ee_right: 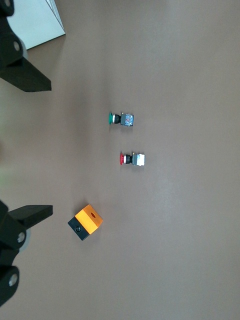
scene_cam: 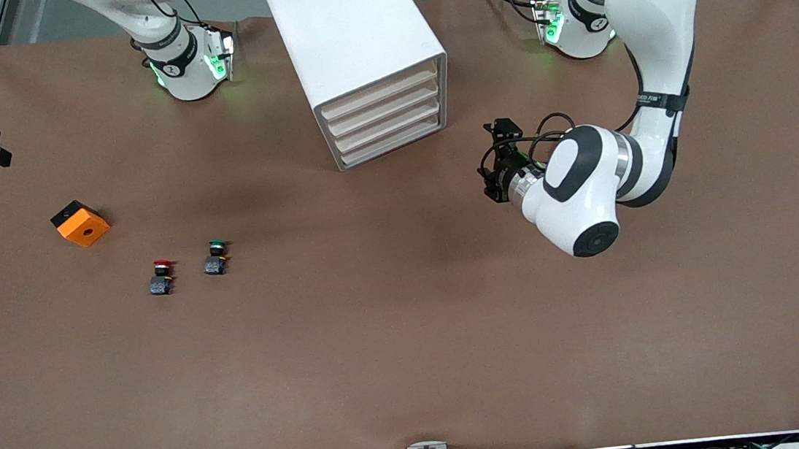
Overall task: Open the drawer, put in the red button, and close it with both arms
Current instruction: 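Reach the left gripper to the white cabinet's top drawer handle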
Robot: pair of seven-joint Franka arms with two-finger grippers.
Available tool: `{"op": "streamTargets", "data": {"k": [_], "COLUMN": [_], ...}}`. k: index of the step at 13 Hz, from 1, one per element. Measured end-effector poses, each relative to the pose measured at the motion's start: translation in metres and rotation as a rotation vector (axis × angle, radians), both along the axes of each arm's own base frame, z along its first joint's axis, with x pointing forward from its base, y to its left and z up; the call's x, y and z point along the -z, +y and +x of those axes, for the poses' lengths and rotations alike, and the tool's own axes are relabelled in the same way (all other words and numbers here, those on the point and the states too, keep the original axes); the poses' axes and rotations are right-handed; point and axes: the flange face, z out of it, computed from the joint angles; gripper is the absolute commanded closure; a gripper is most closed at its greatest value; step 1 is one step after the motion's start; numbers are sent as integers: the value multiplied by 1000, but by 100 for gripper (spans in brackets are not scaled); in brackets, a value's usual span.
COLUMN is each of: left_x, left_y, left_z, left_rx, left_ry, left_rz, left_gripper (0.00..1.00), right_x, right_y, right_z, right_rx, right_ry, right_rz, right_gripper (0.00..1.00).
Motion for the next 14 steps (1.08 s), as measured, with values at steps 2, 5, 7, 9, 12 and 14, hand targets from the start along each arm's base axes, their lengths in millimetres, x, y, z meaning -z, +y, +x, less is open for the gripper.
{"op": "streamTargets", "data": {"k": [2, 5, 7, 9, 12, 14], "left_x": [-3, 5, 22, 34, 46, 58], "left_y": [1, -4, -2, 0, -6, -12], "left_z": [-11, -14, -13, -13, -17, -21], "left_rx": [26, -16, -38, -45, -49, -65], "left_ry": [81, 155, 194, 216, 257, 335], "left_rz": [14, 4, 6, 7, 16, 23], "left_gripper": [0, 0, 0, 0, 0, 0], "right_x": [0, 0, 0, 0, 1, 1], "right_y": [0, 0, 0, 0, 0, 0], "right_z": [0, 0, 0, 0, -1, -1], "right_rx": [0, 0, 0, 0, 0, 0], "right_ry": [0, 1, 1, 3, 6, 9], "right_rz": [0, 0, 0, 0, 1, 1], "right_gripper": [0, 0, 0, 0, 0, 0]}}
